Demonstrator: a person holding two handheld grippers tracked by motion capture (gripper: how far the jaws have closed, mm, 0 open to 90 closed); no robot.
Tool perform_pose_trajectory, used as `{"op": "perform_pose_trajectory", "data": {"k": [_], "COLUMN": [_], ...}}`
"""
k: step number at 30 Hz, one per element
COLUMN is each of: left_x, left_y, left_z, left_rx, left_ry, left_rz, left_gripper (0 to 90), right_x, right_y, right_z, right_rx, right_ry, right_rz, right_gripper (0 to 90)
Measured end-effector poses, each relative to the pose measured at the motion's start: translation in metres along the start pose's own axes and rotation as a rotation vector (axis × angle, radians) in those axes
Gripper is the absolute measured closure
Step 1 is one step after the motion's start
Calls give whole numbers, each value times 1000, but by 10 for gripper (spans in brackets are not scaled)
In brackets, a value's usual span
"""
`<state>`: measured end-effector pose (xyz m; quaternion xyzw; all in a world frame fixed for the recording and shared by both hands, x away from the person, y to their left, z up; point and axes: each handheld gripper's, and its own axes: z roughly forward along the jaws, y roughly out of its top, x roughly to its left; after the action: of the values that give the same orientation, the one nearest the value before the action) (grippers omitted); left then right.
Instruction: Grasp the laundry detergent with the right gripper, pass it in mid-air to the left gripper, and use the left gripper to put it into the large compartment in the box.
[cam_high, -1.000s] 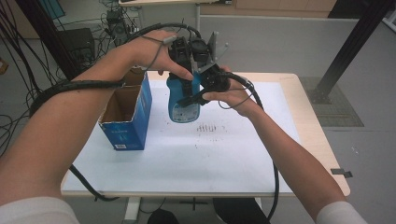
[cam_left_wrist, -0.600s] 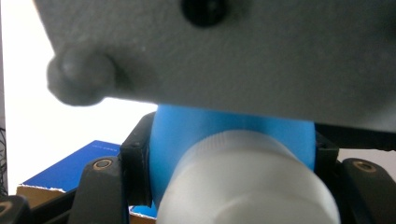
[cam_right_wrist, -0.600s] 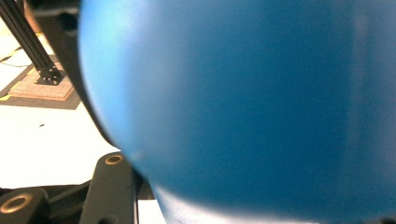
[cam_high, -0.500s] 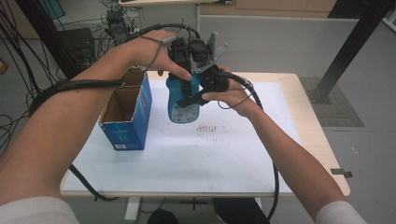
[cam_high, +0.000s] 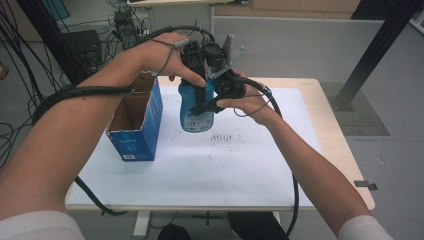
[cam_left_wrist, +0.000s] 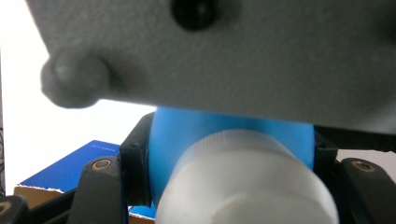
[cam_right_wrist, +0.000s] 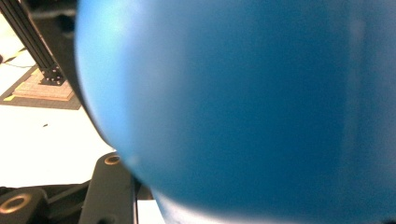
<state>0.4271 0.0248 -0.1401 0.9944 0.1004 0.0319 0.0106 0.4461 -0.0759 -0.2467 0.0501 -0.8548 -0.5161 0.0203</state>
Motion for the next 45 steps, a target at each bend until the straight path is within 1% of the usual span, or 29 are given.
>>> {"op": "perform_pose_trajectory", "data": {"k": [29,32,41,42,45], "left_x": [0,0,0,0,-1], "left_y": [0,-1,-1,-1,-1], "left_z": [0,1,0,1,1], "left_rx": [0,-6,-2,-4,-4], "left_ry": [-5,-3,-3,-3,0], "left_rz": [-7,-11,-8,-9,-9], "left_gripper": [378,378,378,378,378], "right_x": [0,0,0,1,0], "right_y": [0,0,0,0,-1], "right_z": [0,0,1,1,1], "right_rx": [0,0,-2,3,3], "right_ry": [9,9,9,17,13], "right_rz": [3,4,3,26,16], "right_gripper": [432,431,430,430,429]}}
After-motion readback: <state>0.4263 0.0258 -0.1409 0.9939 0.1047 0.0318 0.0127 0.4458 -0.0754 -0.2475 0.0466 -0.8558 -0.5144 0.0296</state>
